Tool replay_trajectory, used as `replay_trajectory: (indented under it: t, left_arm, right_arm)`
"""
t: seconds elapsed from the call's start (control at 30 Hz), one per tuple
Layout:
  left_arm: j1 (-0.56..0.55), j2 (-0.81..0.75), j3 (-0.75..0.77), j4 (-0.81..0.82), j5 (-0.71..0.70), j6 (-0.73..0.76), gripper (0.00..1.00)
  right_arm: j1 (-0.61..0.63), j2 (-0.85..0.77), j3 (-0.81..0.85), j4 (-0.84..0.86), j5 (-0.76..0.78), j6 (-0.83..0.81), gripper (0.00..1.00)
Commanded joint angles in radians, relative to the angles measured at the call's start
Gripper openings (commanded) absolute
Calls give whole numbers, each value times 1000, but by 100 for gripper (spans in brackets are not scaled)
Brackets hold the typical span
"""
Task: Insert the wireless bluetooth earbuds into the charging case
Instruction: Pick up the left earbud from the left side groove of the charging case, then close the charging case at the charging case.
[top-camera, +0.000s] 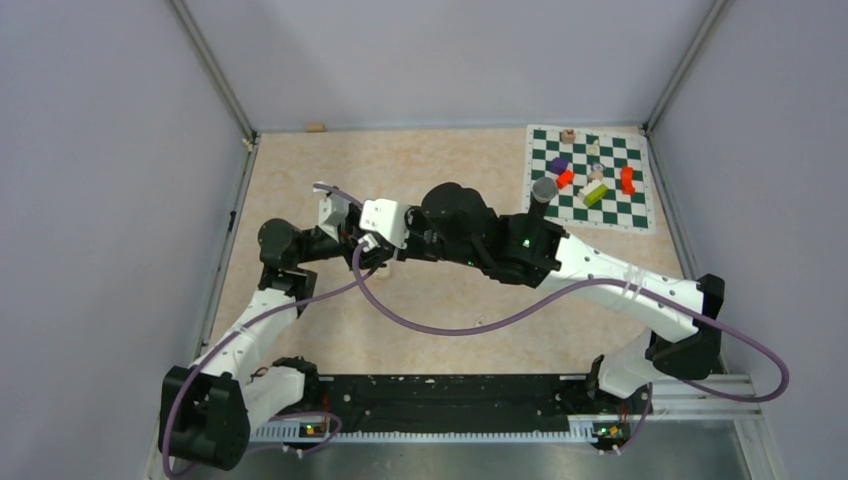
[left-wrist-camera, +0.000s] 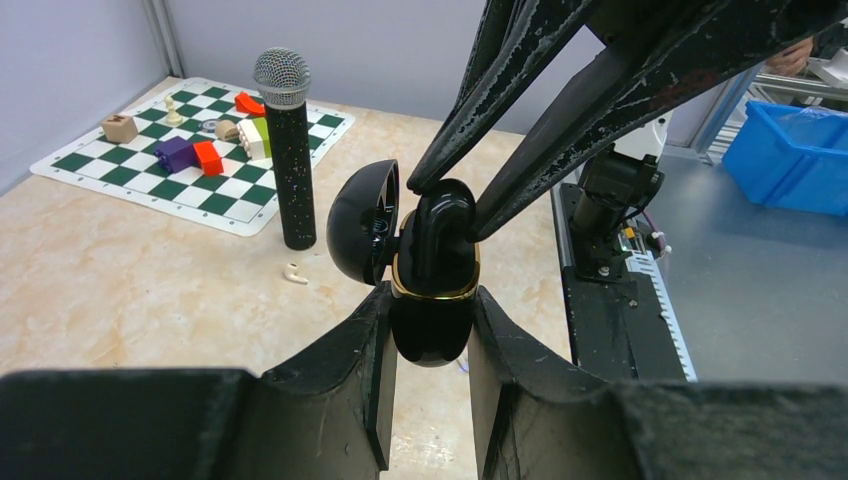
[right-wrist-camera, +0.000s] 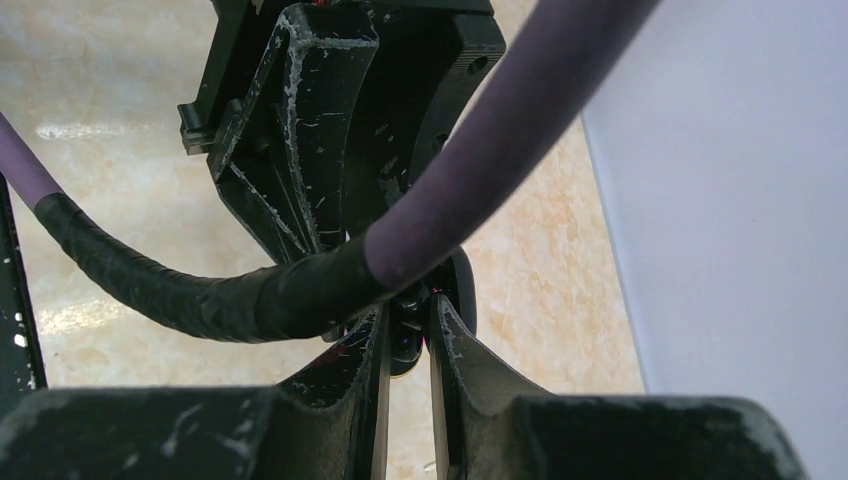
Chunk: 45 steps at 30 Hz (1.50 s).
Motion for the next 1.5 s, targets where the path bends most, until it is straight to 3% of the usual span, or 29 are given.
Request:
replay_trajectory:
  t: [0.0,0.33,0.8,1.1,1.47]
  left_arm:
    - [-7,-20,6,53,6,6,0]
    - [-10,-17,10,65,11,-12,0]
    - [-12,-15,13,114,12,-59,0]
    - [-3,-11,16,232,-11,-177,0]
    - [25,-18,11,380,-66,-314,0]
  right_arm:
    - [22,5,28,10,12,-9,12]
    - [24,31,24,32,1,-6,19]
    - [25,-4,83,11,-23,1,53]
    - [24,-56,102,-14,-42,-2,73]
    - [-90,-140,178,-15,-151,121,80]
